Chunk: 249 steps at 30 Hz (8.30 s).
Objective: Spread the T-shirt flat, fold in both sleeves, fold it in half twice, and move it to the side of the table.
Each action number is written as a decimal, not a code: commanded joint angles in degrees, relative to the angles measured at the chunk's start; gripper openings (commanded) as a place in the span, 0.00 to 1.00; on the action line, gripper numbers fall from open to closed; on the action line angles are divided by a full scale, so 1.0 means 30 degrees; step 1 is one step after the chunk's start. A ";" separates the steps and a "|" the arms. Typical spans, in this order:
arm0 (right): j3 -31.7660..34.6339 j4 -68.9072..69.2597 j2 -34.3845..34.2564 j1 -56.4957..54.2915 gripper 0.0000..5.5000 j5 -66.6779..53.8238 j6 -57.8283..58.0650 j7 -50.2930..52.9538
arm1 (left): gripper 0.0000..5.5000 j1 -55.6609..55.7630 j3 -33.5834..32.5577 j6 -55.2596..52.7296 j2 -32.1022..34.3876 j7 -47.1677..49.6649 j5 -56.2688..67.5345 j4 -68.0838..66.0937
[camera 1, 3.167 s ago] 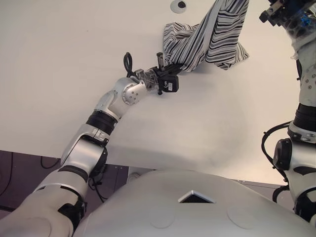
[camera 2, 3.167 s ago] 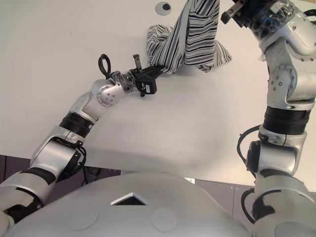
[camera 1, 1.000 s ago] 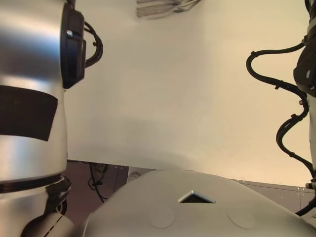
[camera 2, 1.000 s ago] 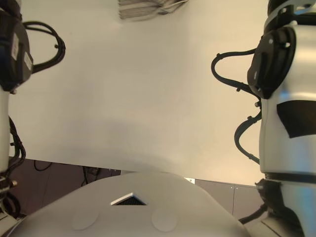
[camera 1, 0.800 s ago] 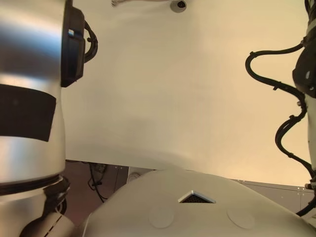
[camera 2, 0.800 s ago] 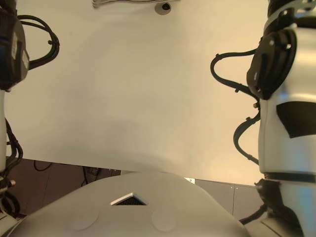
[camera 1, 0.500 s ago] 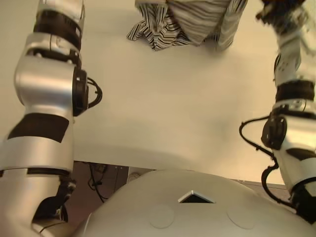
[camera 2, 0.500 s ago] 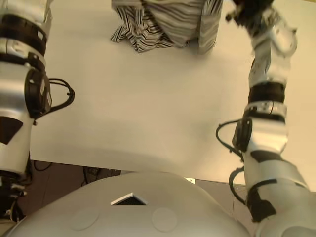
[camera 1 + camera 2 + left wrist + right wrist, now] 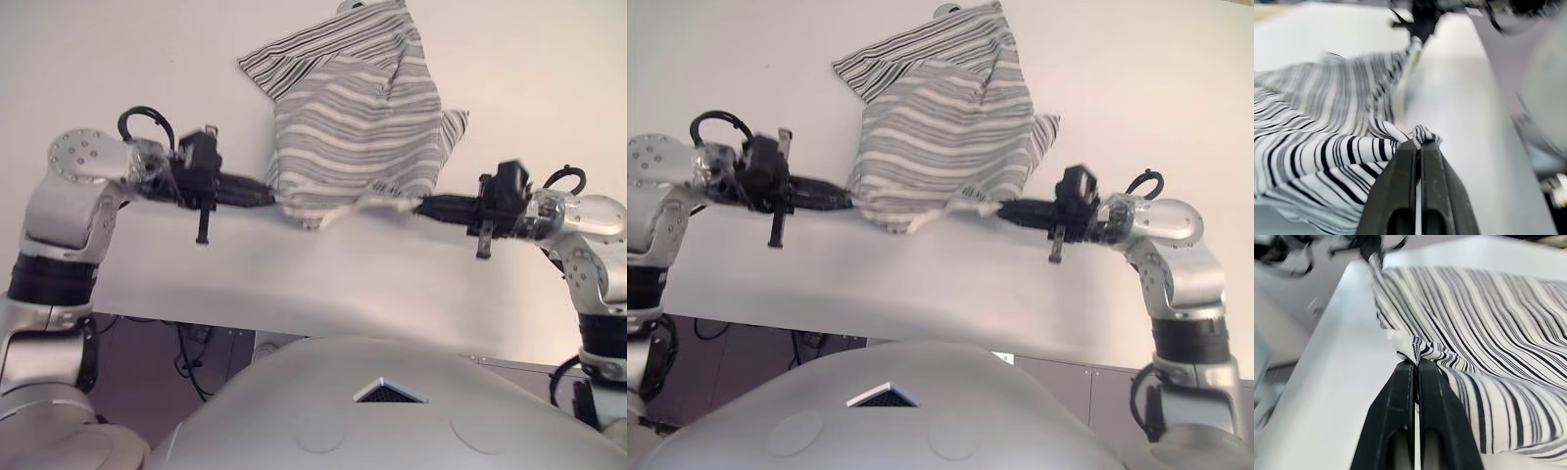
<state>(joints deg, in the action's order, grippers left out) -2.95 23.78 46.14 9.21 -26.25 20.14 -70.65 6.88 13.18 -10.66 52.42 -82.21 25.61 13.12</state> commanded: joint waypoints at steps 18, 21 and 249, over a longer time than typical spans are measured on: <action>0.3639 0.0910 0.0910 -0.0675 0.29 -0.4522 0.4607 0.3115 | 0.27 0.0376 -0.1647 -0.3373 0.2833 -0.2235 0.1668 0.2532; 0.3301 -0.1686 0.0819 -0.1414 0.29 -0.1607 0.2077 0.4148 | 0.27 0.0779 -0.2448 -0.3040 0.2681 -0.1644 0.1358 0.1651; 0.5853 0.4271 -0.2666 0.5368 0.42 -0.4871 0.7528 0.7334 | 0.26 -0.4058 -0.7060 0.5541 -0.2334 0.1884 -0.1156 -0.3430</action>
<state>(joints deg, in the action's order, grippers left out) 14.90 31.49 32.72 12.31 -48.32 53.25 -38.82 3.27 -5.35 -11.72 40.64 -66.76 26.42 5.20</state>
